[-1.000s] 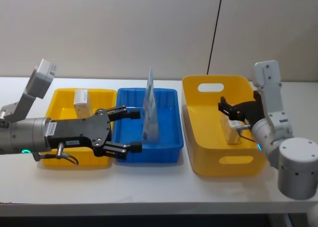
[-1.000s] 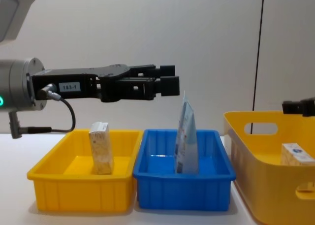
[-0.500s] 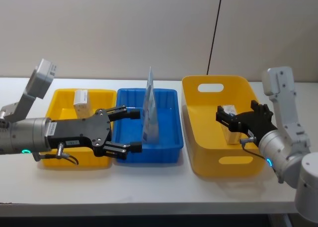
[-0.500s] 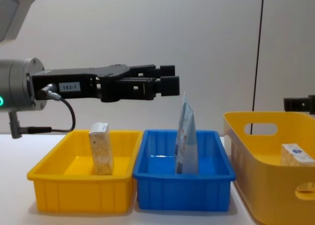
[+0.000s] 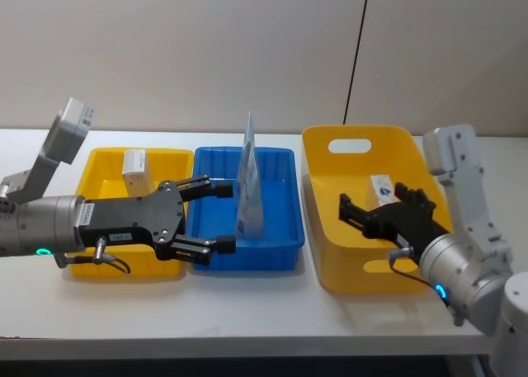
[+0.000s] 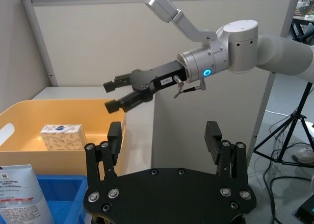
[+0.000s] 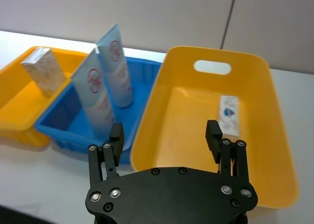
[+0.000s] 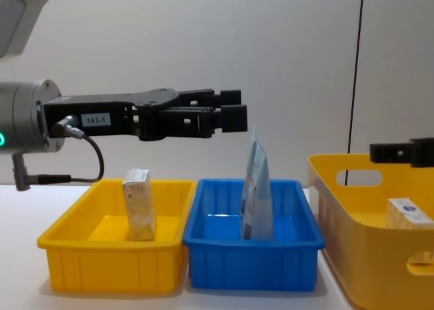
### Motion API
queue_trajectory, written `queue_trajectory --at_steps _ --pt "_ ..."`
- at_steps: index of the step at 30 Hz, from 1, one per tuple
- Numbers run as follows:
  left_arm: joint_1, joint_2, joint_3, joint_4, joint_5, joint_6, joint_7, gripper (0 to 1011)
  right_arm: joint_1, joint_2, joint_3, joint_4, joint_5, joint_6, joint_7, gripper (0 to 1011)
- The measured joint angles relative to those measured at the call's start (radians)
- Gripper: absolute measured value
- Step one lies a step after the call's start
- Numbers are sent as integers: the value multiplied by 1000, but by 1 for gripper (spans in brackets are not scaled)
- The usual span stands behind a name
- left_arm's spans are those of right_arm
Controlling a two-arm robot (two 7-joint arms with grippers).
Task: Bimanual collaborative sorting of washing and personal care products
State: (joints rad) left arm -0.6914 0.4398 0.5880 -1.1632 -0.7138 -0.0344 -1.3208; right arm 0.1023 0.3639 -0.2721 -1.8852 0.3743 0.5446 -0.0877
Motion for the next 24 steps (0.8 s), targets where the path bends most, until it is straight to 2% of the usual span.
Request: queue_trajectory --at_steps 9,24 --pt "0 0 0 0 0 0 0 1002 8 -16 -33 6 7 1 43 1003" --pt "0 0 0 0 0 0 0 1002 59 -68 -98 69 1 -7 93 1003"
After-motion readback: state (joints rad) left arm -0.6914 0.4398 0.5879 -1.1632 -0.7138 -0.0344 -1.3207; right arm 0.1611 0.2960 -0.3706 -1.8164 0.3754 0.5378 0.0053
